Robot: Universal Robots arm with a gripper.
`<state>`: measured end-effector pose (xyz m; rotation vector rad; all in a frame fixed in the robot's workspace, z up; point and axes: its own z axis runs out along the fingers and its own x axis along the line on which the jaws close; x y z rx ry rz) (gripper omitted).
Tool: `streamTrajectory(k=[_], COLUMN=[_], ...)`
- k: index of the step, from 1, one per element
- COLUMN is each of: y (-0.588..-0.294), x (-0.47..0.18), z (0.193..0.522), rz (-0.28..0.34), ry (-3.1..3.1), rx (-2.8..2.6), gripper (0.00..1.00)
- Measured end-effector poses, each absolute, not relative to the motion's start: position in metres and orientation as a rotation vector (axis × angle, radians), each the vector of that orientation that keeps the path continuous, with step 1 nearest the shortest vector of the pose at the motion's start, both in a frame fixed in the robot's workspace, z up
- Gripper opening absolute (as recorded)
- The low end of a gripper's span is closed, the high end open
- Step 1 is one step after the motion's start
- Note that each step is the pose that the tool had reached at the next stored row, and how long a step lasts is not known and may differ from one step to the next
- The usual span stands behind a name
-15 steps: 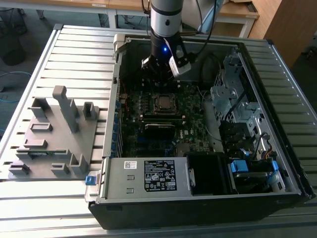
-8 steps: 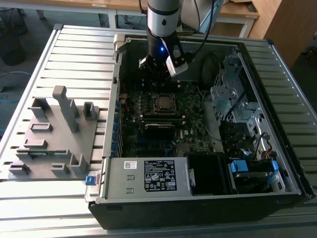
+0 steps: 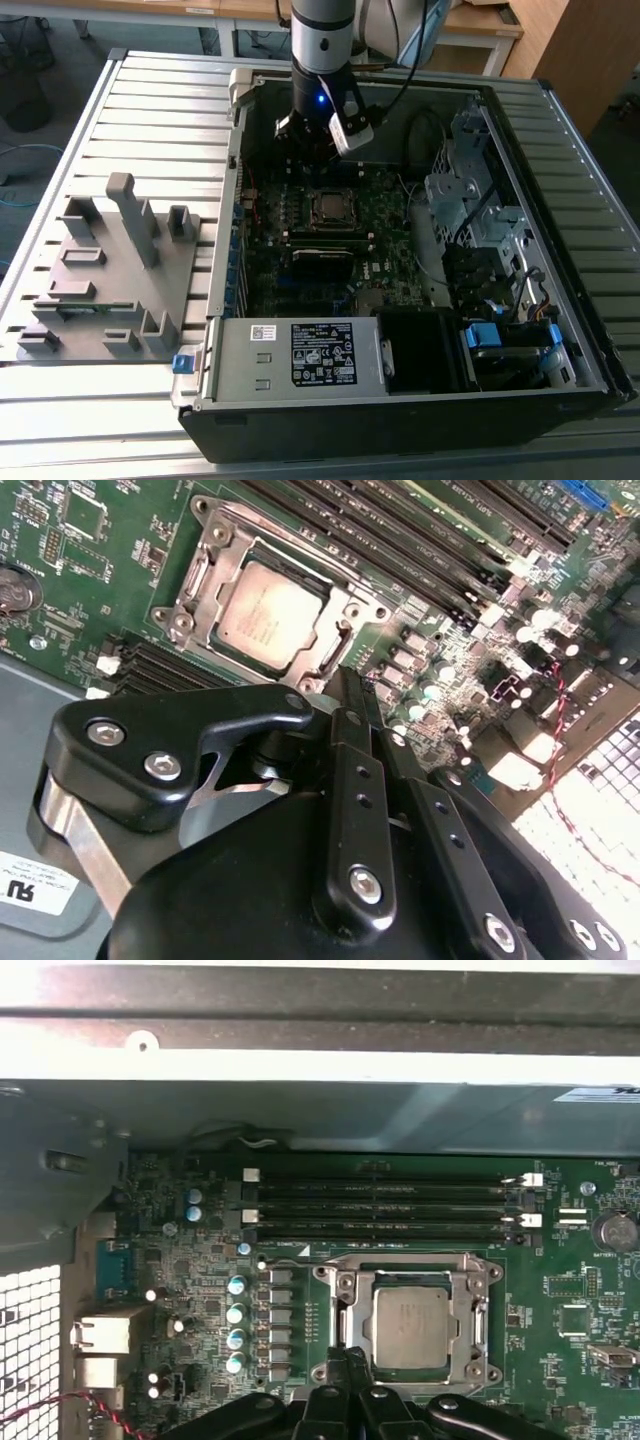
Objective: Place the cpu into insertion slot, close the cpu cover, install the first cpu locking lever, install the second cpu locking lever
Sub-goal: 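Install the first cpu locking lever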
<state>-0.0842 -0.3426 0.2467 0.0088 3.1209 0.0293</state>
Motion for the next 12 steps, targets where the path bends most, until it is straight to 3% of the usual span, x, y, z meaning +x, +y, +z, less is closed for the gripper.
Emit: streamTrajectory(k=[12], y=[-0.343], x=[-0.098], z=[0.247], rz=[0.083], ry=[3.12], rx=[0.009], gripper=[0.1])
